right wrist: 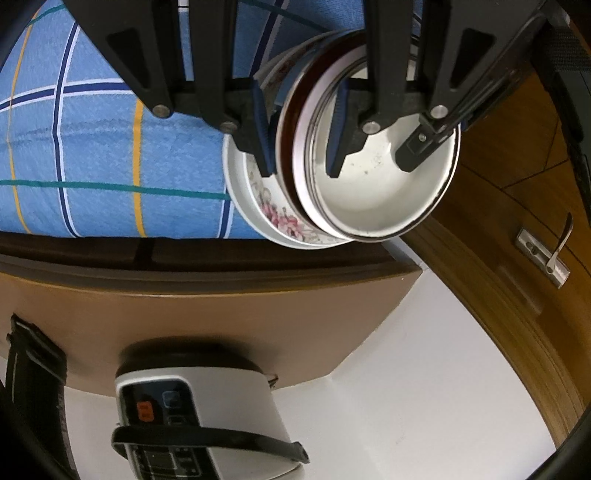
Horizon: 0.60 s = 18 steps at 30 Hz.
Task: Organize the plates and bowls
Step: 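Lower the bowl stack with both grippers onto the floral plates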
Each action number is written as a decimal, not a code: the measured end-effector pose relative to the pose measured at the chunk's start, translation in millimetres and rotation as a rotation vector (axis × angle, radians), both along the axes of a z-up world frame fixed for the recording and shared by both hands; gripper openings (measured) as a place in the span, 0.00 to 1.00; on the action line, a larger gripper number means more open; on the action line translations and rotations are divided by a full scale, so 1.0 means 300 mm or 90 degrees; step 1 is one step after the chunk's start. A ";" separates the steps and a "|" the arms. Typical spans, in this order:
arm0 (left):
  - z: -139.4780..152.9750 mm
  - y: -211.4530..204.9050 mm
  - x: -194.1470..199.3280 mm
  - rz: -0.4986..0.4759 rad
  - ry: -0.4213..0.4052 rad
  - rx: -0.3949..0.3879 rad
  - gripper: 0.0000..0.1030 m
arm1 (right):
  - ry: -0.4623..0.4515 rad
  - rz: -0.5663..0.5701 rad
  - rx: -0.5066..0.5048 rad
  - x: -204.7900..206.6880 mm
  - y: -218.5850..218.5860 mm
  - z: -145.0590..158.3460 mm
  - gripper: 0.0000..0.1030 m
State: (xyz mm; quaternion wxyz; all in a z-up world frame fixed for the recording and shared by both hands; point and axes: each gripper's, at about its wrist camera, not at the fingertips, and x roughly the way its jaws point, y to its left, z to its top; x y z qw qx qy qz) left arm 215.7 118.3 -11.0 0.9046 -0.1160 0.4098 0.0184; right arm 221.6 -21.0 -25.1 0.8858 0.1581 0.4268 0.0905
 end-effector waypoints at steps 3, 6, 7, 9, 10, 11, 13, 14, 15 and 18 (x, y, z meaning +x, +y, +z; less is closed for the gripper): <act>0.004 0.002 0.001 -0.003 0.005 -0.004 0.25 | 0.008 0.003 -0.002 0.004 0.005 -0.002 0.28; 0.007 0.018 0.013 -0.010 0.018 -0.028 0.25 | 0.013 0.008 -0.007 0.011 0.014 -0.005 0.28; 0.006 0.022 0.017 -0.012 0.022 -0.032 0.25 | 0.015 0.011 -0.009 0.013 0.020 -0.004 0.29; 0.008 0.027 0.019 -0.012 0.025 -0.027 0.25 | 0.017 0.015 -0.012 0.011 0.028 -0.005 0.29; 0.010 0.025 0.018 -0.011 0.024 -0.022 0.25 | 0.019 0.015 -0.010 0.012 0.030 -0.006 0.29; 0.011 0.024 0.017 -0.010 0.023 -0.017 0.25 | 0.019 0.015 -0.008 0.014 0.031 -0.007 0.29; 0.010 0.022 0.015 -0.009 0.021 -0.011 0.25 | 0.015 0.018 -0.013 0.015 0.032 -0.008 0.29; 0.010 0.019 0.014 -0.012 0.020 -0.009 0.25 | 0.012 0.020 -0.019 0.013 0.034 -0.007 0.29; 0.007 0.018 0.016 -0.014 0.022 -0.010 0.25 | 0.009 0.019 -0.025 0.013 0.034 -0.005 0.29; -0.003 0.014 0.021 -0.017 0.029 -0.016 0.25 | 0.005 0.023 -0.049 0.016 0.041 0.001 0.29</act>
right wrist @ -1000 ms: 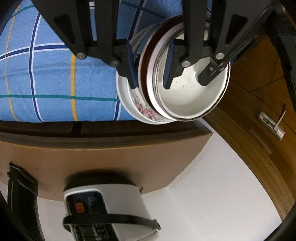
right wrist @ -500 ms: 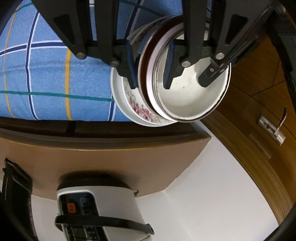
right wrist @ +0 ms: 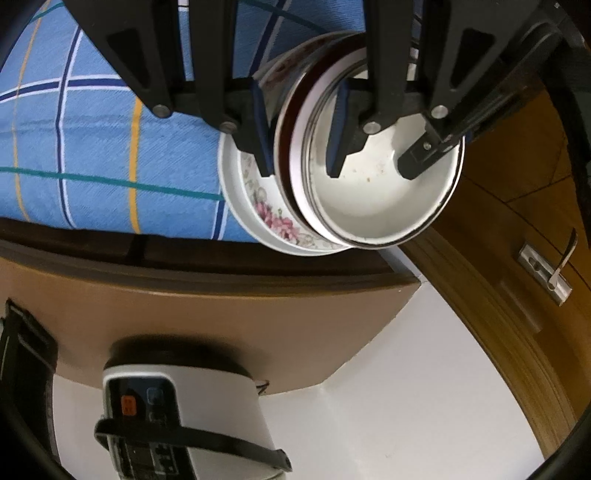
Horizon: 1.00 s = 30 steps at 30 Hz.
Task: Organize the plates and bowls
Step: 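Lower the bowl stack with both grippers onto the floral plates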
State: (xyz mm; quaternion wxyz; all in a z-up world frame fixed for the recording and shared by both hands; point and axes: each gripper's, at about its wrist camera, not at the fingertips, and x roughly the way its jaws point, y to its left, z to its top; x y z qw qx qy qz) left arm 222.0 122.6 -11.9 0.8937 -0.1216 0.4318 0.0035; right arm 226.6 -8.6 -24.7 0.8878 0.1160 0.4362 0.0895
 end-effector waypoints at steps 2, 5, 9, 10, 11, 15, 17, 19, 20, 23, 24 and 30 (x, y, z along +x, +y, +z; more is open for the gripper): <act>-0.001 -0.002 0.001 0.006 -0.003 0.006 0.25 | -0.003 0.008 -0.006 0.004 0.008 0.001 0.29; -0.001 -0.008 -0.005 0.015 -0.011 0.019 0.25 | -0.009 0.016 0.011 0.005 0.005 -0.009 0.29; 0.004 -0.013 -0.009 0.022 -0.016 0.032 0.25 | -0.008 0.019 0.027 0.004 0.002 -0.022 0.29; 0.002 -0.008 -0.007 0.022 -0.013 0.025 0.25 | -0.007 0.020 0.035 0.002 -0.002 -0.026 0.29; 0.002 -0.003 -0.005 0.022 -0.012 0.020 0.25 | -0.007 0.022 0.043 0.001 -0.008 -0.026 0.30; -0.003 -0.006 -0.006 0.019 -0.009 0.022 0.25 | -0.004 0.024 0.062 -0.003 -0.024 -0.027 0.33; -0.005 -0.005 -0.005 0.019 -0.006 0.019 0.25 | -0.006 0.025 0.065 -0.009 -0.027 -0.020 0.33; -0.004 0.003 -0.003 0.020 -0.007 0.009 0.25 | -0.018 0.021 0.076 -0.018 -0.033 -0.002 0.36; 0.002 0.005 -0.004 0.020 -0.011 0.011 0.25 | -0.027 0.017 0.075 -0.024 -0.036 0.010 0.39; 0.012 0.004 -0.005 0.018 -0.014 0.017 0.25 | -0.056 0.010 0.056 -0.042 -0.039 0.048 0.45; 0.013 0.002 -0.006 0.018 -0.014 0.019 0.25 | -0.062 0.007 0.051 -0.045 -0.039 0.056 0.45; 0.042 -0.006 -0.029 0.016 -0.033 0.033 0.26 | -0.072 -0.013 0.048 -0.033 -0.043 0.057 0.45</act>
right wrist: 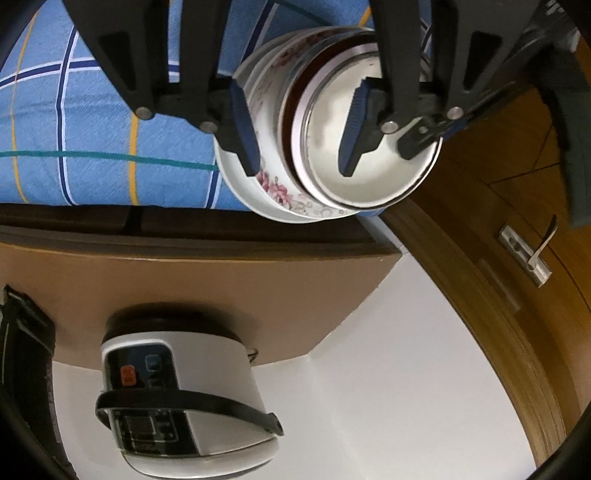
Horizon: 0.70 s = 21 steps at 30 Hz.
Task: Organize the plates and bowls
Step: 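Lower the bowl stack with both grippers onto the floral plates, then open both grippers to release the bowl stack on the plates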
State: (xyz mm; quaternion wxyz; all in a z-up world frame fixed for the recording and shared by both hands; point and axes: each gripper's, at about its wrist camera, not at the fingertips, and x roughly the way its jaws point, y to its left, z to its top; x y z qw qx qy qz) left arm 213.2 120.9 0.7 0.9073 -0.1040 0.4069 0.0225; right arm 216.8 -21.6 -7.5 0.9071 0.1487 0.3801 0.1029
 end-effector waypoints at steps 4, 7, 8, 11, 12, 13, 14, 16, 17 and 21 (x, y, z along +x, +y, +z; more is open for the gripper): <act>0.042 0.002 -0.012 0.016 -0.038 0.037 0.48 | 0.001 -0.010 0.008 0.012 -0.012 0.000 0.45; 0.051 -0.005 -0.015 0.020 -0.053 0.057 0.50 | -0.006 -0.014 0.012 0.004 -0.014 0.001 0.45; 0.051 -0.010 -0.019 0.020 -0.056 0.063 0.50 | -0.007 -0.013 0.013 -0.003 -0.016 0.001 0.45; 0.047 -0.016 -0.028 0.017 -0.056 0.065 0.51 | -0.004 -0.009 0.014 -0.020 -0.016 0.002 0.45; 0.045 -0.015 -0.032 0.017 -0.054 0.060 0.51 | -0.001 -0.006 0.013 -0.026 -0.017 0.001 0.46; 0.043 -0.014 -0.034 0.017 -0.053 0.056 0.51 | 0.000 -0.004 0.012 -0.030 -0.016 0.002 0.48; 0.041 -0.013 -0.038 0.018 -0.052 0.052 0.52 | 0.000 -0.004 0.012 -0.038 -0.017 0.003 0.51; 0.044 -0.014 -0.047 0.023 -0.052 0.053 0.57 | -0.004 -0.013 0.015 -0.055 -0.026 0.010 0.56; 0.047 -0.015 -0.054 0.027 -0.053 0.059 0.63 | -0.007 -0.016 0.016 -0.062 -0.029 0.012 0.60; 0.062 -0.023 -0.080 0.032 -0.066 0.080 0.66 | -0.013 -0.025 0.010 -0.090 -0.042 0.026 0.63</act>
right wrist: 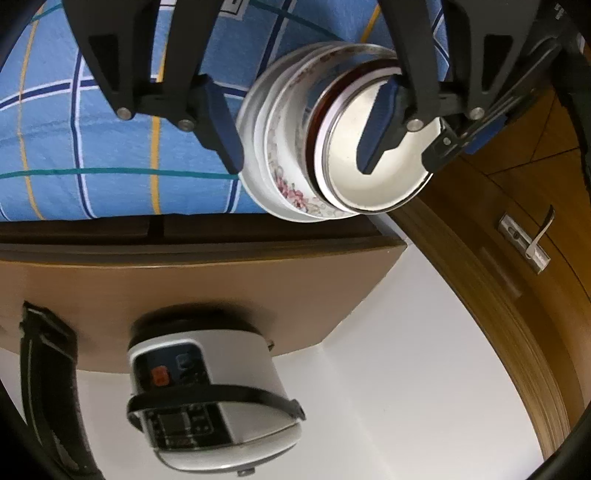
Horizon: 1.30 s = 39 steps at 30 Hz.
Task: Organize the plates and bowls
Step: 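Open both grippers to release the bowl stack on the plates, then withdraw both grippers away from the bowls stacked on the plates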
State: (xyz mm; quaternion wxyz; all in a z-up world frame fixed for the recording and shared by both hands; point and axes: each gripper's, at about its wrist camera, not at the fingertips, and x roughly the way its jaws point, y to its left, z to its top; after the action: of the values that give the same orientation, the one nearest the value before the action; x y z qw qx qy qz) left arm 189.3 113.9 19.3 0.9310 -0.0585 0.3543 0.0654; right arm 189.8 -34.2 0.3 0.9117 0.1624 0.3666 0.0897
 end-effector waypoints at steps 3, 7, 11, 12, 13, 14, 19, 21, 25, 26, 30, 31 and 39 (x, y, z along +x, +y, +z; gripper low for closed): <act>0.005 -0.005 -0.012 0.001 0.000 0.009 0.69 | 0.000 -0.002 -0.002 -0.016 -0.001 0.004 0.63; 0.004 -0.010 -0.028 -0.002 0.003 0.018 0.70 | -0.007 -0.004 -0.010 -0.032 0.002 0.010 0.64; -0.003 -0.009 -0.036 0.001 0.010 0.022 0.70 | -0.009 -0.007 -0.023 -0.043 0.011 0.012 0.64; -0.006 -0.008 -0.036 0.003 0.013 0.022 0.70 | -0.007 -0.008 -0.027 -0.044 0.013 0.011 0.64; -0.010 -0.007 -0.034 0.005 0.016 0.023 0.70 | -0.007 -0.009 -0.028 -0.045 0.014 0.010 0.65; -0.014 -0.007 -0.032 0.005 0.019 0.023 0.70 | -0.006 -0.009 -0.029 -0.045 0.015 0.008 0.65; -0.032 -0.004 -0.029 0.009 0.027 0.027 0.70 | 0.000 -0.016 -0.030 -0.037 0.012 -0.003 0.66; -0.039 -0.005 -0.025 0.008 0.031 0.030 0.70 | 0.004 -0.017 -0.033 -0.032 0.011 -0.009 0.66; -0.056 -0.002 -0.019 0.013 0.042 0.035 0.70 | 0.009 -0.022 -0.032 -0.037 0.003 -0.019 0.66; -0.059 -0.001 -0.022 0.011 0.042 0.032 0.70 | 0.007 -0.024 -0.030 -0.041 0.000 -0.019 0.66; -0.059 -0.007 -0.037 0.008 0.039 0.032 0.70 | 0.003 -0.024 -0.030 -0.060 -0.004 -0.020 0.66; -0.058 -0.009 -0.042 0.006 0.039 0.031 0.70 | 0.003 -0.023 -0.030 -0.065 -0.003 -0.021 0.66; -0.044 -0.027 -0.076 -0.006 0.036 0.032 0.70 | -0.007 -0.022 -0.035 -0.101 0.005 -0.004 0.66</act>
State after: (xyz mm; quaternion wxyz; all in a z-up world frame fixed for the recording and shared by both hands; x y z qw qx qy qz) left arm 166.5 105.8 6.1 0.9222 -0.0315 0.3787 0.0717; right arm 159.5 -32.6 -1.1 0.9192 0.1434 0.3610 0.0648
